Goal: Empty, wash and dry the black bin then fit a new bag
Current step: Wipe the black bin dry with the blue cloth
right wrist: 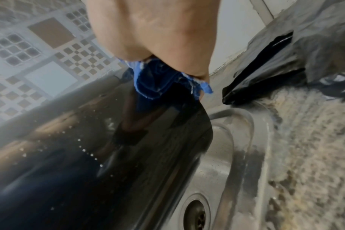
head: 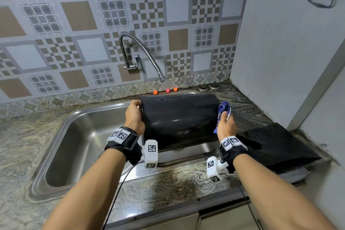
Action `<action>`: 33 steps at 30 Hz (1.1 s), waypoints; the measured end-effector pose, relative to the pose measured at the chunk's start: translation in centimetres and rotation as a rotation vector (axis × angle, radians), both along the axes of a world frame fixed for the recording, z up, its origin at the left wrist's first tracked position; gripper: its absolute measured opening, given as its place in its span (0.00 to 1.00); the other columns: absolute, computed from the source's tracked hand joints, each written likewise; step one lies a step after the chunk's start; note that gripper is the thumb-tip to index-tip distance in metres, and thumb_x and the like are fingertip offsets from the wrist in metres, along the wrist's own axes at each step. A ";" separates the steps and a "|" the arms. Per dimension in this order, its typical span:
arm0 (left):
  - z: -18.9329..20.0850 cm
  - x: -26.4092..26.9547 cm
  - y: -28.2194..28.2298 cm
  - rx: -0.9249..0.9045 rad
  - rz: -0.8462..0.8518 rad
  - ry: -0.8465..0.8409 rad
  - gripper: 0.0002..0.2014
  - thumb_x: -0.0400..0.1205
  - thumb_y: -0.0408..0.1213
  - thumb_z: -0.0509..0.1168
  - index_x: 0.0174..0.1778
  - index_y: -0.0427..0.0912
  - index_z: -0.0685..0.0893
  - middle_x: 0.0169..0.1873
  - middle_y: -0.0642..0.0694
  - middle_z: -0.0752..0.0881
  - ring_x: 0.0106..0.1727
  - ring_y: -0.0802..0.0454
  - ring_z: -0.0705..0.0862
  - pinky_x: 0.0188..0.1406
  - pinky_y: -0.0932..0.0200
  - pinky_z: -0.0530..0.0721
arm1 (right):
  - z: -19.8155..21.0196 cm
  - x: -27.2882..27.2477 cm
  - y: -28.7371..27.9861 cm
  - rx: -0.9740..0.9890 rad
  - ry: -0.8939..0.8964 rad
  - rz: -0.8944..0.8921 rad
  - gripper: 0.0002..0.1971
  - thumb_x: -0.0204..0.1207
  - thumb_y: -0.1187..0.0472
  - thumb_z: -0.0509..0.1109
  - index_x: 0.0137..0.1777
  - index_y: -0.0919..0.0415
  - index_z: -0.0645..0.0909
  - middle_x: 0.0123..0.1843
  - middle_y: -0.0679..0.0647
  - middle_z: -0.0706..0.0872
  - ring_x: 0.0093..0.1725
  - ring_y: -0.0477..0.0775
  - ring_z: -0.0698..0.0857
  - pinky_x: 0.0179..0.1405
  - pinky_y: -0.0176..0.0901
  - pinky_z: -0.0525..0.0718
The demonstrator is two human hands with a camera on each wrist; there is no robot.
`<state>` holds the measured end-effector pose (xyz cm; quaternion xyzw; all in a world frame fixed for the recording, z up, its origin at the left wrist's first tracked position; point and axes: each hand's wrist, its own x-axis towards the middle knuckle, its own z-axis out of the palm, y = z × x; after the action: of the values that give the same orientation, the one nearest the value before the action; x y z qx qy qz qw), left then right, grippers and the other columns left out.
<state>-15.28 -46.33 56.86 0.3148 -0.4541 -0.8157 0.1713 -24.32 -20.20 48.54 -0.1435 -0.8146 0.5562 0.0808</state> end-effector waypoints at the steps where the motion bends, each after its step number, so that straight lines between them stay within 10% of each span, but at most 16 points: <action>1: -0.1 -0.1 -0.1 -0.006 -0.001 0.000 0.08 0.80 0.35 0.59 0.45 0.38 0.82 0.35 0.41 0.84 0.32 0.44 0.84 0.30 0.55 0.86 | 0.2 -0.2 0.0 0.008 -0.002 -0.002 0.24 0.88 0.48 0.52 0.73 0.63 0.74 0.68 0.69 0.81 0.66 0.73 0.79 0.63 0.55 0.74; 7: 0.7 1.0 0.2 -0.091 -0.425 -0.038 0.17 0.89 0.50 0.53 0.63 0.48 0.84 0.46 0.44 0.93 0.42 0.48 0.92 0.33 0.54 0.89 | 1.1 -1.3 0.5 0.078 -0.037 -0.033 0.23 0.87 0.47 0.54 0.68 0.64 0.77 0.65 0.70 0.83 0.63 0.73 0.80 0.60 0.55 0.77; 11: -0.3 -0.1 0.6 -0.225 -0.161 -0.069 0.13 0.84 0.47 0.62 0.49 0.46 0.90 0.49 0.40 0.92 0.47 0.42 0.89 0.54 0.45 0.89 | 1.0 -1.1 0.2 0.147 -0.036 0.003 0.22 0.87 0.47 0.54 0.66 0.63 0.77 0.63 0.69 0.84 0.63 0.71 0.80 0.58 0.53 0.76; 15: -2.0 0.6 0.2 -0.241 -0.239 0.078 0.15 0.85 0.28 0.56 0.60 0.43 0.86 0.50 0.43 0.91 0.49 0.45 0.88 0.46 0.53 0.86 | 1.9 -1.9 0.4 0.168 0.005 -0.025 0.21 0.87 0.47 0.54 0.66 0.62 0.78 0.62 0.69 0.85 0.61 0.71 0.81 0.58 0.53 0.78; 21: -2.8 0.9 0.3 -0.274 -0.345 0.111 0.17 0.91 0.47 0.52 0.73 0.56 0.78 0.63 0.52 0.87 0.61 0.55 0.86 0.53 0.58 0.84 | 1.8 -1.7 0.0 0.177 0.054 -0.093 0.22 0.87 0.47 0.55 0.71 0.59 0.77 0.62 0.68 0.85 0.61 0.71 0.82 0.59 0.56 0.79; 26: -2.3 0.7 1.1 -0.200 -0.224 0.104 0.14 0.91 0.44 0.53 0.58 0.49 0.85 0.49 0.48 0.91 0.49 0.53 0.90 0.43 0.56 0.87 | 1.3 -0.2 -2.4 0.324 0.656 -0.062 0.18 0.83 0.60 0.63 0.71 0.61 0.79 0.69 0.62 0.82 0.69 0.64 0.81 0.69 0.57 0.77; 33: -1.5 -0.4 2.2 -0.115 -0.165 0.082 0.19 0.89 0.45 0.56 0.67 0.35 0.80 0.61 0.33 0.87 0.59 0.37 0.88 0.61 0.32 0.83 | -1.1 5.5 -8.1 0.853 1.097 0.618 0.28 0.81 0.58 0.65 0.81 0.54 0.68 0.83 0.54 0.66 0.83 0.67 0.61 0.81 0.65 0.61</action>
<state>-15.65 -44.13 55.37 0.2322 -0.5172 -0.8118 0.1401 -18.83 -28.31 47.47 0.4322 -0.8051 0.1818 0.3632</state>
